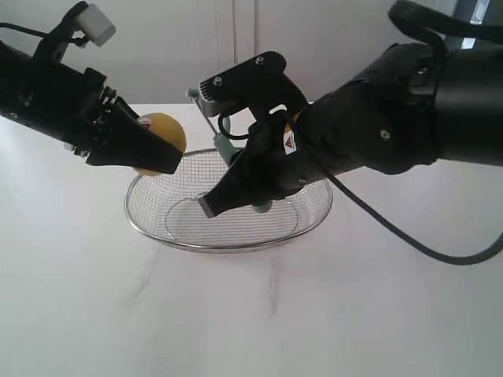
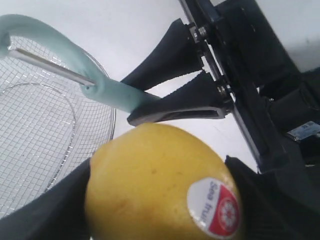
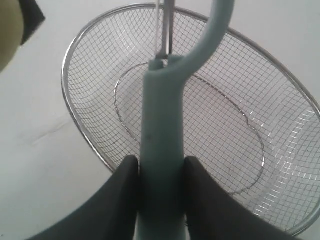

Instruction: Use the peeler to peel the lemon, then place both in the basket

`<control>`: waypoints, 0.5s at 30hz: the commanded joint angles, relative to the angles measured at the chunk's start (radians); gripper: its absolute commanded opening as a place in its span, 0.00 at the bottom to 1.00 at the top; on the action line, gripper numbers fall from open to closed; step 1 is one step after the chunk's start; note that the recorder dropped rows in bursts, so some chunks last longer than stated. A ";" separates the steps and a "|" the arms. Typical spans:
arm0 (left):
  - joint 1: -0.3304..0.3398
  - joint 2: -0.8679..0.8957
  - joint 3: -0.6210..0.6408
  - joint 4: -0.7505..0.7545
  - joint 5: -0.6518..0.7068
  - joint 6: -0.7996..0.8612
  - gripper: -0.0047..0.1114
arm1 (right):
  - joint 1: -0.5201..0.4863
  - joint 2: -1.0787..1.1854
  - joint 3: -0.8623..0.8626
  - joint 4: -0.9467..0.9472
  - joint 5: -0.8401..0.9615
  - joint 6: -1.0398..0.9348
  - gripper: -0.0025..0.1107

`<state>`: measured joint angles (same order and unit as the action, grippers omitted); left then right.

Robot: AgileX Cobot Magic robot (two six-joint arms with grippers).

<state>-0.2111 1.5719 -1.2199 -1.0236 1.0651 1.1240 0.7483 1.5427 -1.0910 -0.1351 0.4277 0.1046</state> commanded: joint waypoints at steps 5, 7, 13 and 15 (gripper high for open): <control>-0.001 -0.008 0.004 -0.044 -0.024 0.007 0.04 | 0.070 -0.005 0.005 0.015 -0.030 -0.005 0.02; -0.001 -0.008 0.004 -0.044 -0.025 0.005 0.04 | 0.077 -0.005 0.005 0.009 -0.030 -0.005 0.02; -0.001 -0.008 0.004 -0.044 -0.025 -0.001 0.04 | 0.077 -0.040 0.005 0.000 -0.032 -0.002 0.02; -0.001 -0.008 0.004 -0.044 -0.025 -0.001 0.04 | 0.077 -0.059 0.005 -0.005 -0.033 -0.002 0.02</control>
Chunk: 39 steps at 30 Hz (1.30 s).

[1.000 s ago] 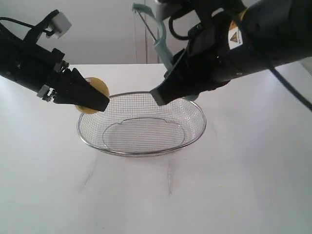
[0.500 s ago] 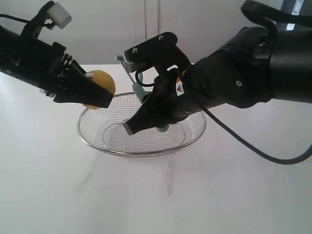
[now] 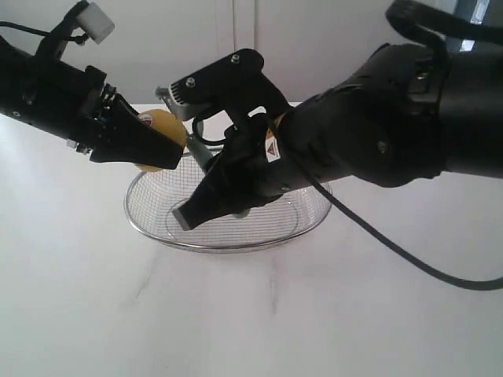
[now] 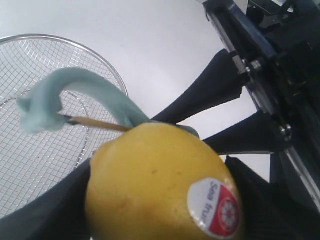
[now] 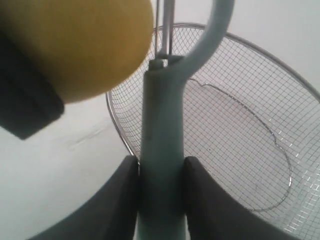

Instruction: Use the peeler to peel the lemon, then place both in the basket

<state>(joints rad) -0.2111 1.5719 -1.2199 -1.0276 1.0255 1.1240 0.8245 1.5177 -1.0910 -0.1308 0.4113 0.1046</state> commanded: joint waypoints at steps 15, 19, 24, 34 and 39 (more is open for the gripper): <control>-0.001 -0.008 0.004 -0.040 0.014 -0.006 0.04 | 0.003 -0.250 0.005 -0.009 0.062 0.004 0.02; -0.001 -0.008 0.004 -0.040 0.014 -0.006 0.04 | 0.003 -0.366 0.017 -0.009 0.116 0.004 0.02; -0.001 -0.008 0.004 -0.040 0.016 -0.006 0.04 | 0.003 -0.468 0.053 -0.009 0.197 0.004 0.02; -0.001 -0.008 0.004 -0.040 0.016 -0.006 0.04 | 0.001 -0.397 0.164 -0.334 0.121 0.298 0.02; -0.001 -0.008 0.004 -0.040 0.016 -0.006 0.04 | 0.001 -0.252 0.166 -0.363 -0.018 0.337 0.02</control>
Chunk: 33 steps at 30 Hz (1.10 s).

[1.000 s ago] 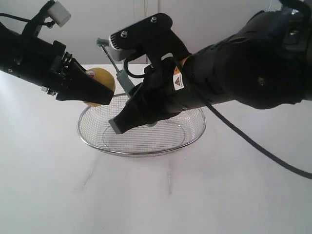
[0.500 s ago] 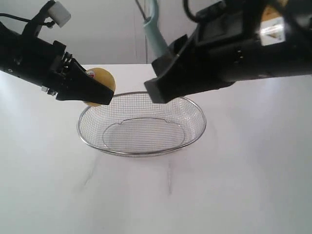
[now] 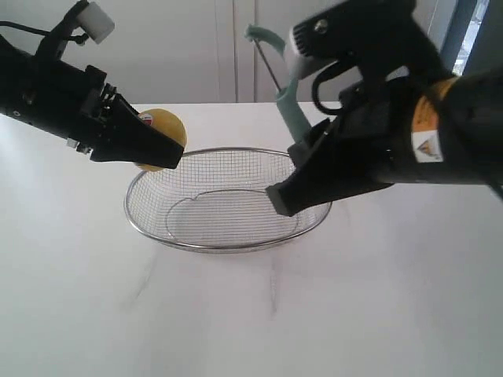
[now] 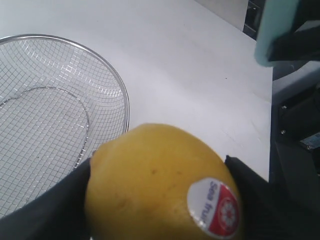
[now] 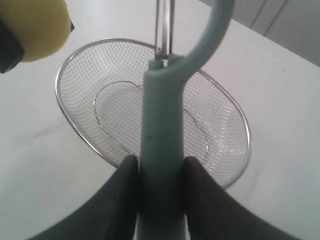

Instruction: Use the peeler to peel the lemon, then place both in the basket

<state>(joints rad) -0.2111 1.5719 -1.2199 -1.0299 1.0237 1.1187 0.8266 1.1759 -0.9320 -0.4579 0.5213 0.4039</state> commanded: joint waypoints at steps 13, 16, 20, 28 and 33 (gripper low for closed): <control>-0.001 -0.008 0.004 -0.038 0.015 0.000 0.04 | -0.019 0.324 -0.057 0.000 -0.240 0.039 0.02; -0.001 -0.008 0.004 -0.040 0.015 0.000 0.04 | -0.019 0.315 -0.061 0.022 -0.250 0.039 0.02; -0.001 -0.008 0.004 -0.040 0.015 0.000 0.04 | -0.019 0.303 -0.061 0.048 -0.250 0.039 0.02; -0.001 -0.008 0.004 -0.040 0.008 0.000 0.04 | 0.011 0.303 -0.061 0.117 -0.254 -0.034 0.02; -0.001 -0.008 0.004 -0.040 0.008 0.000 0.04 | 0.011 0.303 -0.061 0.138 -0.258 -0.034 0.02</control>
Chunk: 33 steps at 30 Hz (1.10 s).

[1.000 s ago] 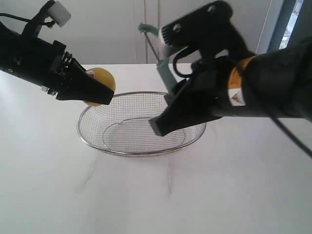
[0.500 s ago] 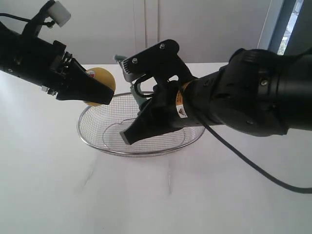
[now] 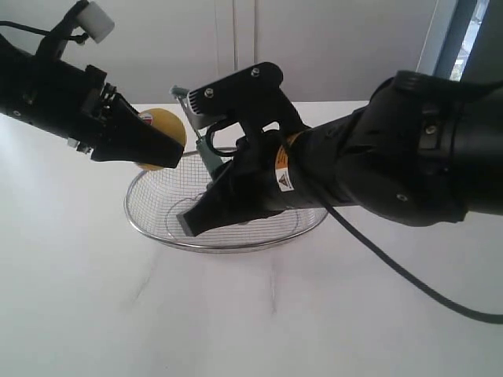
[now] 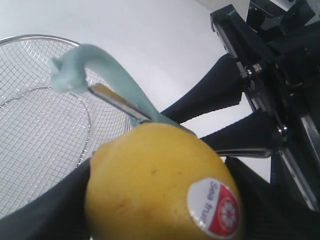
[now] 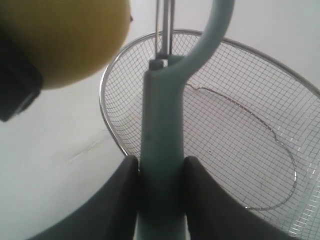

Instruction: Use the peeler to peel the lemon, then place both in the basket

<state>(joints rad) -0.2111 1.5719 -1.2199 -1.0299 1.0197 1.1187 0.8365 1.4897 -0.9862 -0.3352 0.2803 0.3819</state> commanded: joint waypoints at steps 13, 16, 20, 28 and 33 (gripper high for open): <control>-0.001 -0.008 0.004 -0.040 0.012 0.000 0.04 | 0.001 -0.036 -0.006 0.031 -0.024 -0.020 0.02; -0.001 -0.008 0.004 -0.040 0.004 0.000 0.04 | 0.001 -0.063 -0.006 0.036 -0.021 -0.020 0.02; -0.001 -0.008 0.004 -0.040 0.002 0.000 0.04 | 0.001 -0.080 -0.006 0.049 0.000 -0.020 0.02; -0.001 -0.008 0.004 -0.040 0.004 -0.004 0.04 | 0.001 -0.059 -0.002 0.049 0.031 -0.031 0.02; -0.001 -0.008 0.004 -0.040 0.010 -0.016 0.04 | 0.001 -0.006 -0.002 0.049 0.016 -0.038 0.02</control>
<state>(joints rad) -0.2111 1.5719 -1.2199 -1.0299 1.0053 1.1164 0.8371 1.4617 -0.9862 -0.2855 0.3112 0.3554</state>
